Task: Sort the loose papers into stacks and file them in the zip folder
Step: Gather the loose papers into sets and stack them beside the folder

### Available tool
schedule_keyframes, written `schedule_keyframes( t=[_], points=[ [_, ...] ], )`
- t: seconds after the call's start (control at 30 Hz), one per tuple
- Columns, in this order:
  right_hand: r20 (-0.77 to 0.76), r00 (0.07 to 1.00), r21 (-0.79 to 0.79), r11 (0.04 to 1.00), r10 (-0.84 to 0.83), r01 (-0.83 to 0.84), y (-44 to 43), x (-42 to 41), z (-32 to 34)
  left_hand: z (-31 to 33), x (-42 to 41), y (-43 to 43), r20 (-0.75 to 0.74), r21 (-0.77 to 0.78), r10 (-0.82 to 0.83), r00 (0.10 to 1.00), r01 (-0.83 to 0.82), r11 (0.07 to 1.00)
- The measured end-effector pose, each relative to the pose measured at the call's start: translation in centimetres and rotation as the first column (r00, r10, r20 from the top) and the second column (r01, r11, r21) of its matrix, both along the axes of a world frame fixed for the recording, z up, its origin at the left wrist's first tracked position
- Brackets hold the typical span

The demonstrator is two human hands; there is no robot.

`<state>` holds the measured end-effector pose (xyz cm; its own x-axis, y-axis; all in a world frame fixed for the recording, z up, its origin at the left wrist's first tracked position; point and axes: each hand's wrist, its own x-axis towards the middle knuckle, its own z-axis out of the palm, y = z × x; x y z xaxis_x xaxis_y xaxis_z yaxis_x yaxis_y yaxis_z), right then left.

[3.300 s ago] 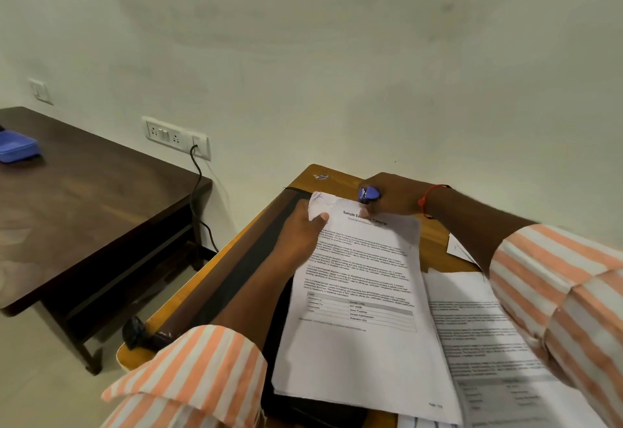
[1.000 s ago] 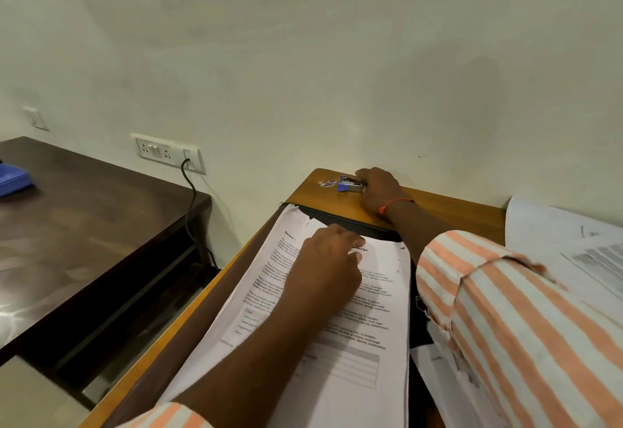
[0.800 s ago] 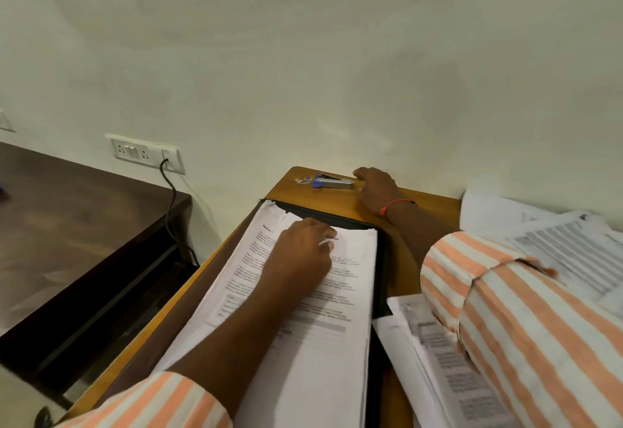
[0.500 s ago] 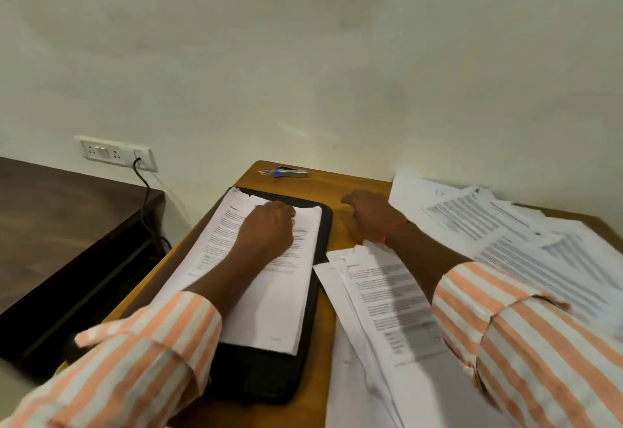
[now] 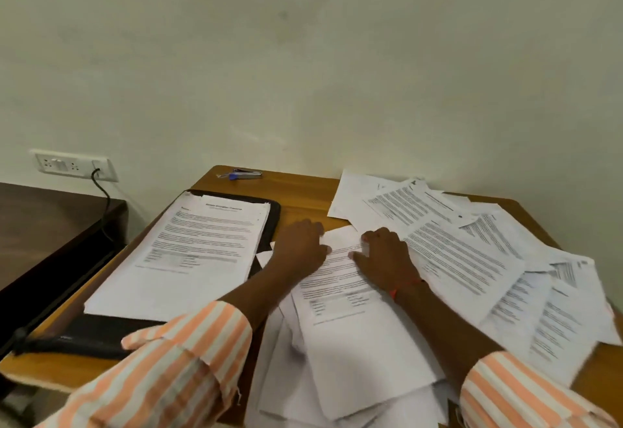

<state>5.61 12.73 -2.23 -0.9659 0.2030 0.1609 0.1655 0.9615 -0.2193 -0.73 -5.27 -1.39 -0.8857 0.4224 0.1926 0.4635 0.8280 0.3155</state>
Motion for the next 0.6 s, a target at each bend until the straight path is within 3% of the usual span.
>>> schedule_keyframes(
  t=[0.17, 0.4, 0.6],
  points=[
    [-0.11, 0.977, -0.093, 0.98, -0.185, 0.175, 1.1, -0.2, -1.5, -0.5, -1.3, 0.9, 0.002, 0.112, 0.054, 0.999, -0.054, 0.992],
    [-0.113, 0.983, -0.4, 0.912, -0.145, 0.089, 3.9, -1.2, -1.2, -0.5, -1.7, 1.0, 0.078, 0.137, -0.007, 0.997, -0.004, 0.991],
    [-0.179, 0.962, -0.557, 0.827, -0.208, 0.076, 4.9, -0.5, -0.8, -0.4, -1.8, 0.7, 0.223, 0.441, -0.038, 0.974, -0.066, 0.895]
  ],
)
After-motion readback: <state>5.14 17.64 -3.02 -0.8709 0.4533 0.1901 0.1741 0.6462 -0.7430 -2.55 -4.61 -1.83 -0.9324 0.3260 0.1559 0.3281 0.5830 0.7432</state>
